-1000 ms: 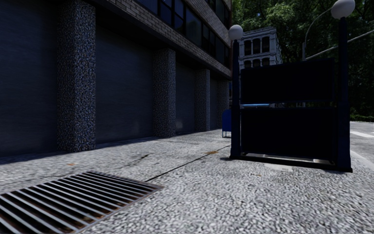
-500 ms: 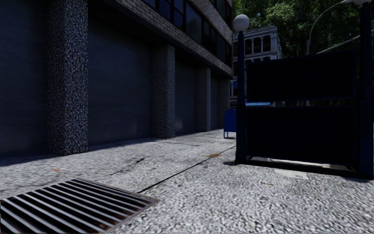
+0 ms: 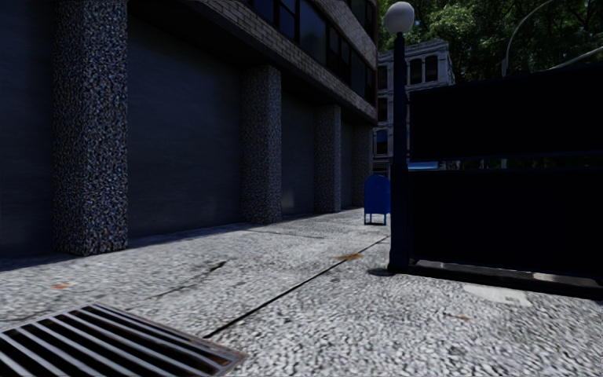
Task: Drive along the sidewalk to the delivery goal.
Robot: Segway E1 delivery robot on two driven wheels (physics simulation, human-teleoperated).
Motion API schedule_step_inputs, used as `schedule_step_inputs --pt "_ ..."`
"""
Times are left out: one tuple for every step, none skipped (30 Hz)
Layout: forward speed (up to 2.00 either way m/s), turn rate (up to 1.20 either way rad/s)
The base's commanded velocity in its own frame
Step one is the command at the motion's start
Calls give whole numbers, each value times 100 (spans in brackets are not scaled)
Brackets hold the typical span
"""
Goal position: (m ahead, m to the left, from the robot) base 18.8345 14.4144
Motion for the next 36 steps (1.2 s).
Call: schedule_step_inputs --pt "71 0" --pt "71 0" --pt "71 0" --pt "71 0" --pt "71 0" --pt "71 0" --pt "71 0" --pt "71 0" --pt "71 0" --pt "71 0" --pt "71 0" --pt "71 0" --pt "71 0" --pt "71 0" --pt "71 0" --pt "71 0" --pt "71 0" --pt "71 0" --pt "71 0" --pt "71 0" --pt "71 0" --pt "71 0" --pt "71 0" --pt "71 0" --pt "71 0" --pt "71 0" --pt "71 0" --pt "71 0" --pt "71 0" --pt "71 0" --pt "71 0" --pt "71 0" --pt "72 0" --pt "75 0" --pt "80 0" --pt "86 0"
